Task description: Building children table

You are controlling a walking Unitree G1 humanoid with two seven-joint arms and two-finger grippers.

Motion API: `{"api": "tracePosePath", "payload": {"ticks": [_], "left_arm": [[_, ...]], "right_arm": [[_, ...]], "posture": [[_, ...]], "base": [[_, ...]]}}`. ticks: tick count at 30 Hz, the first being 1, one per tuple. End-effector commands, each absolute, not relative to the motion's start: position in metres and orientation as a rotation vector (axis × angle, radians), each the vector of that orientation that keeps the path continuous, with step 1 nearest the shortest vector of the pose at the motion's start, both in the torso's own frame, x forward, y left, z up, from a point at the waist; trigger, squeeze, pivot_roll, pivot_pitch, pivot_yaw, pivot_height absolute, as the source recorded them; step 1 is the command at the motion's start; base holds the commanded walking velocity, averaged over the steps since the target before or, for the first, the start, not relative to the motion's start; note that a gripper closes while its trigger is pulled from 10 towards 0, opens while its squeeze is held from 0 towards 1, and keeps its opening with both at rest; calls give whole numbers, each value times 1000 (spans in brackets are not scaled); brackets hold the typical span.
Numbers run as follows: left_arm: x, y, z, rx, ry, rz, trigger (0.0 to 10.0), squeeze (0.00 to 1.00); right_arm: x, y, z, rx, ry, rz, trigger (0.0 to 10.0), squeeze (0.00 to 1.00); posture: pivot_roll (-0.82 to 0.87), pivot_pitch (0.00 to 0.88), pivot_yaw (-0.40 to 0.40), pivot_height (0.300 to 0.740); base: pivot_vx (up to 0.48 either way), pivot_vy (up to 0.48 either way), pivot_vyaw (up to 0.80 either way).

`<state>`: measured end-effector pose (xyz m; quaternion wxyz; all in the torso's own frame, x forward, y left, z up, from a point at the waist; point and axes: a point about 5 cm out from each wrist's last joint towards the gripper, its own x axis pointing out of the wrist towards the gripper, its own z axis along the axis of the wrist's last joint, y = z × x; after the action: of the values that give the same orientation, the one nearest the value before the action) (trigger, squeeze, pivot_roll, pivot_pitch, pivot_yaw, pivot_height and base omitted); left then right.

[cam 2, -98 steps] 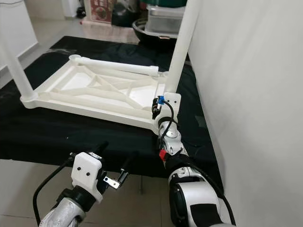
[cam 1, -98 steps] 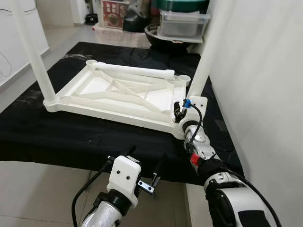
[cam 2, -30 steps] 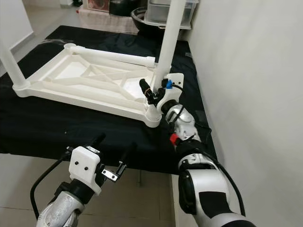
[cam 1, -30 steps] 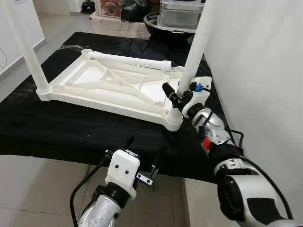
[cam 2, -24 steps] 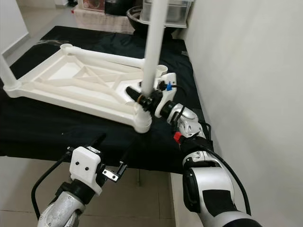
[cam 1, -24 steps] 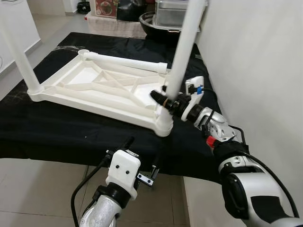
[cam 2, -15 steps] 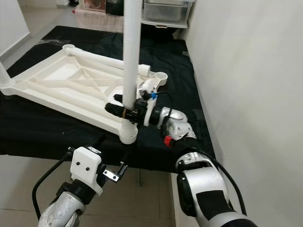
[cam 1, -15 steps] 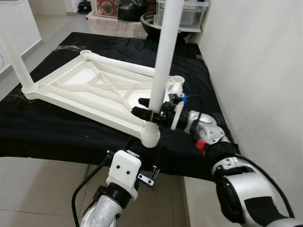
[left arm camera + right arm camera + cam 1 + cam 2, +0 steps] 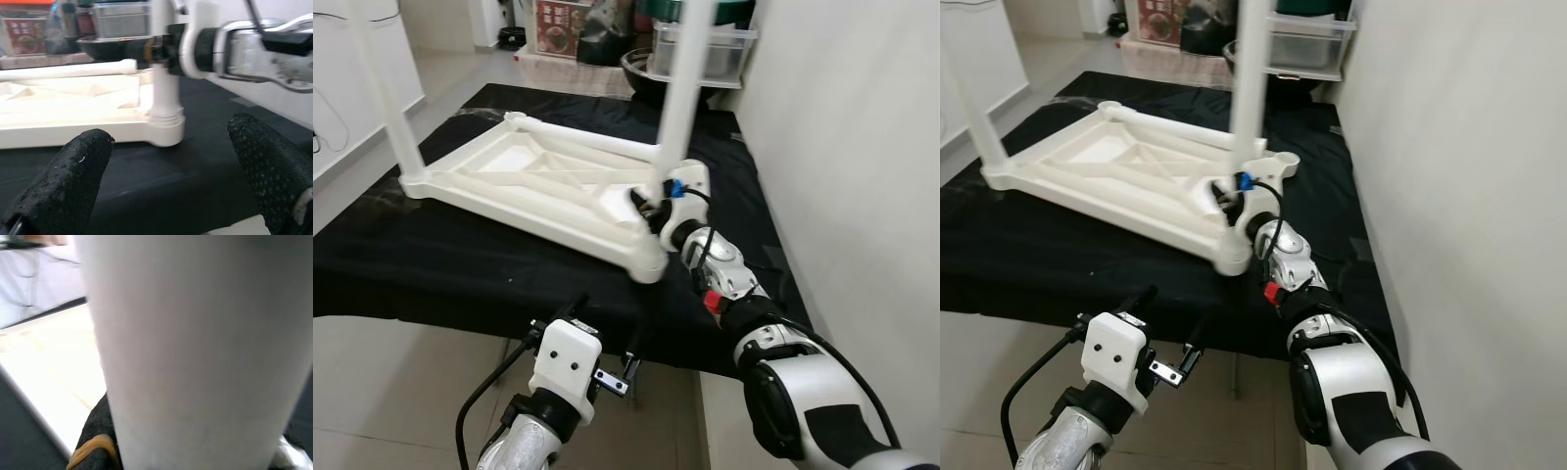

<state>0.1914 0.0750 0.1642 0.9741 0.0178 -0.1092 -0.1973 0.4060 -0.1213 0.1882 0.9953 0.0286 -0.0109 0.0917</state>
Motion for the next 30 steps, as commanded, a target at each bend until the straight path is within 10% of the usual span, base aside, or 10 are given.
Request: {"api": "tracePosePath", "payload": {"ticks": [1, 7, 8, 11, 12, 17, 18, 30], "left_arm": [[192, 75, 163, 47, -217, -407, 10000, 0], [192, 75, 163, 50, -217, -408, 10000, 0], [192, 75, 163, 50, -216, -408, 10000, 0], [192, 75, 163, 50, -216, -408, 10000, 0], [192, 75, 163, 51, -215, -408, 10000, 0], [192, 75, 163, 50, -215, -407, 10000, 0], [192, 75, 163, 50, -215, -407, 10000, 0], [193, 75, 163, 48, -217, -408, 10000, 0]], "right_arm": [[396, -148, 149, 68, 143, -121, 0, 0], [380, -138, 136, 148, 143, -339, 0, 0], [381, -125, 140, 194, 109, -294, 10000, 0], [383, -116, 146, 203, 64, -223, 10000, 0], [384, -111, 152, 215, 26, -179, 10000, 1000], [388, -112, 167, 190, -59, -125, 10000, 933], [392, -112, 175, 203, -90, -55, 10000, 0], [387, -106, 198, 215, -89, 792, 10000, 0]], "posture": [[110, 77, -104, 740], [108, 78, -100, 740], [109, 80, -102, 740], [109, 82, -101, 740], [109, 82, -103, 740], [106, 82, -102, 740], [107, 83, -102, 740], [105, 86, -101, 740]], "base": [[0, 0, 0], [0, 0, 0], [0, 0, 0], [0, 0, 0], [0, 0, 0], [0, 0, 0], [0, 0, 0], [0, 0, 0]]}}
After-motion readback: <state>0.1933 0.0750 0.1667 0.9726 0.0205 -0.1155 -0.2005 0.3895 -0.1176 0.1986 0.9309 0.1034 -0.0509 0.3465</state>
